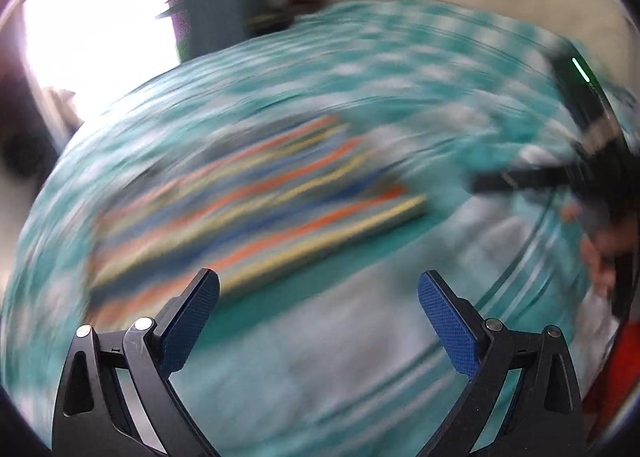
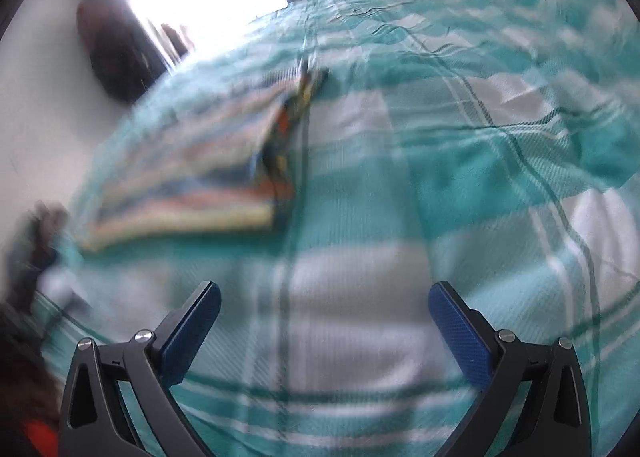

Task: Fold small clothes

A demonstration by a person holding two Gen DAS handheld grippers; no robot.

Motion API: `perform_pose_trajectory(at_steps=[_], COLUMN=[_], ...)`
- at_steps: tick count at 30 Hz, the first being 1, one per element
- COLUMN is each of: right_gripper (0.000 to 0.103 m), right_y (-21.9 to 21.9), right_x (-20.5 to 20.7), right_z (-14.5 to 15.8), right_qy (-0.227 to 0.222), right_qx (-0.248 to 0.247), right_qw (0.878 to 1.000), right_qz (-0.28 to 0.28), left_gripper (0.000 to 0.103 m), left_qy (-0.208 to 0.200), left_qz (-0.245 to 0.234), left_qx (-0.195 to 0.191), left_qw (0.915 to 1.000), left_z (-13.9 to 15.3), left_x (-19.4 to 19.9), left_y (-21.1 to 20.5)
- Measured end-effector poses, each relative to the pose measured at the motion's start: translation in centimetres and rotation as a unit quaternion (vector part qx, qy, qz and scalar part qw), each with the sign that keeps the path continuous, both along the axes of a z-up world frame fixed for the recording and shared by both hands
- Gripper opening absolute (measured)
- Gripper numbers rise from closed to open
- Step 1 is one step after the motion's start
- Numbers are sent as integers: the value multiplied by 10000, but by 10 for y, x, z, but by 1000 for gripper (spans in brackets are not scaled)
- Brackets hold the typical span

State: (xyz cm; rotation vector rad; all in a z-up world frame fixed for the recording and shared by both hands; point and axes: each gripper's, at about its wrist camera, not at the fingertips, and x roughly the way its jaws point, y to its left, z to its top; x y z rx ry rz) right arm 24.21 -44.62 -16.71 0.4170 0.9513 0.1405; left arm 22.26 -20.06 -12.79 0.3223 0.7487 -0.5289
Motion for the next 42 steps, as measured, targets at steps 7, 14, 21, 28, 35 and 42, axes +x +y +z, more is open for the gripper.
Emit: perform_pose_trajectory(at_steps=[7, 14, 21, 28, 35, 42], right_gripper=[83, 82, 8, 8, 8, 13], right_y=[-46, -14, 31, 134, 271, 349], right_x=[122, 226, 256, 260, 276, 286], right_z=[26, -23, -16, 62, 56, 3], right_qy=[291, 1135, 722, -118, 13, 420], right_qx=[1165, 1320, 963, 1134, 1103, 888], right_qw=[9921, 9806, 9897, 9807, 9683, 9662], right_qz=[363, 898, 773, 1589, 2242, 2383], left_gripper=[83, 10, 6, 6, 5, 8], left_qy=[333, 865, 1021, 975, 1043, 1228], left_qz=[-863, -264, 85, 1408, 2414, 3059], left_qx=[988, 181, -1093, -2460, -2556, -2226], left_qw=[9908, 9957, 9887, 9540, 9303, 9175], left_z=[-59, -58, -23, 23, 0, -44], left_x=[54, 88, 90, 96, 91, 98], left_y=[-116, -100, -38, 128, 225, 261])
